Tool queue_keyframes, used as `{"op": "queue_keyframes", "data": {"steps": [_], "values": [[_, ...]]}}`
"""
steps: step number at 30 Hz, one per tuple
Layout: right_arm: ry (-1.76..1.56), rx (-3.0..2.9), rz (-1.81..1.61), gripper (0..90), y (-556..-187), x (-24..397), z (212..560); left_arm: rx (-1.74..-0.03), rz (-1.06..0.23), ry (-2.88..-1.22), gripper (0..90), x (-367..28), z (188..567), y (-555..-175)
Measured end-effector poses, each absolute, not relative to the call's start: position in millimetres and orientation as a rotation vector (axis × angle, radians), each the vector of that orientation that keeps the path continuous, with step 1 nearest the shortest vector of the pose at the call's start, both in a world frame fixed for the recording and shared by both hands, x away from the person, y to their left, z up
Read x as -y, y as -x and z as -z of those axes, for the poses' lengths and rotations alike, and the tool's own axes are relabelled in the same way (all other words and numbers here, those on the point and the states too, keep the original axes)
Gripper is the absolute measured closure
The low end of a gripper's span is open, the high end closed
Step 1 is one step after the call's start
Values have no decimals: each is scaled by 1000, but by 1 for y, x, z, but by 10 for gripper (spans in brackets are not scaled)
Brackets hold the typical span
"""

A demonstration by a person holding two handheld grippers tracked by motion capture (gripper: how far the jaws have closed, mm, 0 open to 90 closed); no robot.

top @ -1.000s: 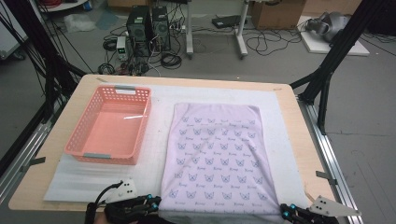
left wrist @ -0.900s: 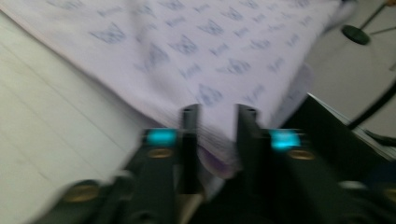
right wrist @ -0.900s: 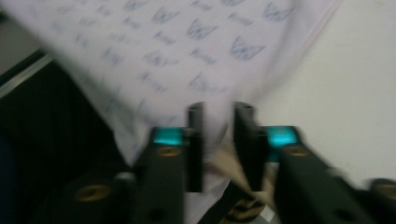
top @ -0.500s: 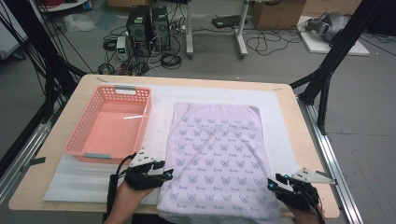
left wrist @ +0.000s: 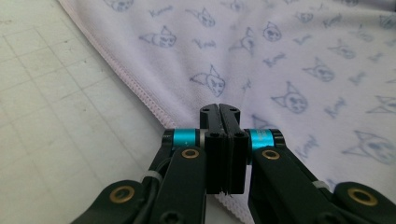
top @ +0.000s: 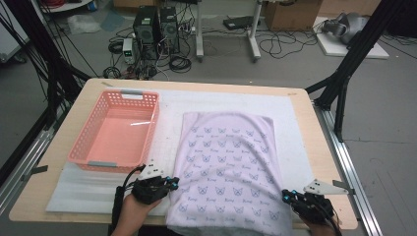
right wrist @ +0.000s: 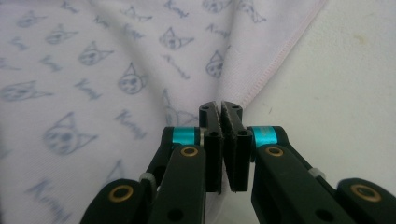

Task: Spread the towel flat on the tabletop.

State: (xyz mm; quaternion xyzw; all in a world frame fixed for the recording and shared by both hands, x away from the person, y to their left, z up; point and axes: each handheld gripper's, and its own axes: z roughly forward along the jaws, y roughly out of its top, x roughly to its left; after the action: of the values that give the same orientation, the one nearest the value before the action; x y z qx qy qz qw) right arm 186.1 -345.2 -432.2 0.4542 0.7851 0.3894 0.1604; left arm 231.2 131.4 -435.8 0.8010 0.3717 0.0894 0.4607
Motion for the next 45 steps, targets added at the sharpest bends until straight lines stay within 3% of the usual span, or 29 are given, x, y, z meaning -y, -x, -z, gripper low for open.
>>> {"op": "queue_keyframes", "data": {"steps": [8, 10, 12, 17, 32, 41, 45], "values": [[-1304, -2328, -1133, 854, -152, 354, 423, -819, -130, -1990, 858, -143, 432, -202], [-1308, -2299, -1143, 734, -155, 354, 423, -808, -164, -1956, 677, -139, 429, -206], [-1316, -2250, -1164, 659, -163, 354, 422, -823, -194, -1909, 591, -135, 426, -216], [-1320, -2171, -1188, 573, -196, 348, 423, -838, -212, -1864, 493, -120, 424, -248], [-1364, -2118, -1133, 407, -287, 349, 425, -978, -349, -1838, 433, -90, 418, -349], [-1338, -2196, -1051, 408, -352, 340, 430, -1083, -382, -1867, 452, -87, 432, -392], [-1360, -2180, -1030, 408, -374, 340, 432, -1136, -458, -1881, 451, -88, 438, -407]]}}
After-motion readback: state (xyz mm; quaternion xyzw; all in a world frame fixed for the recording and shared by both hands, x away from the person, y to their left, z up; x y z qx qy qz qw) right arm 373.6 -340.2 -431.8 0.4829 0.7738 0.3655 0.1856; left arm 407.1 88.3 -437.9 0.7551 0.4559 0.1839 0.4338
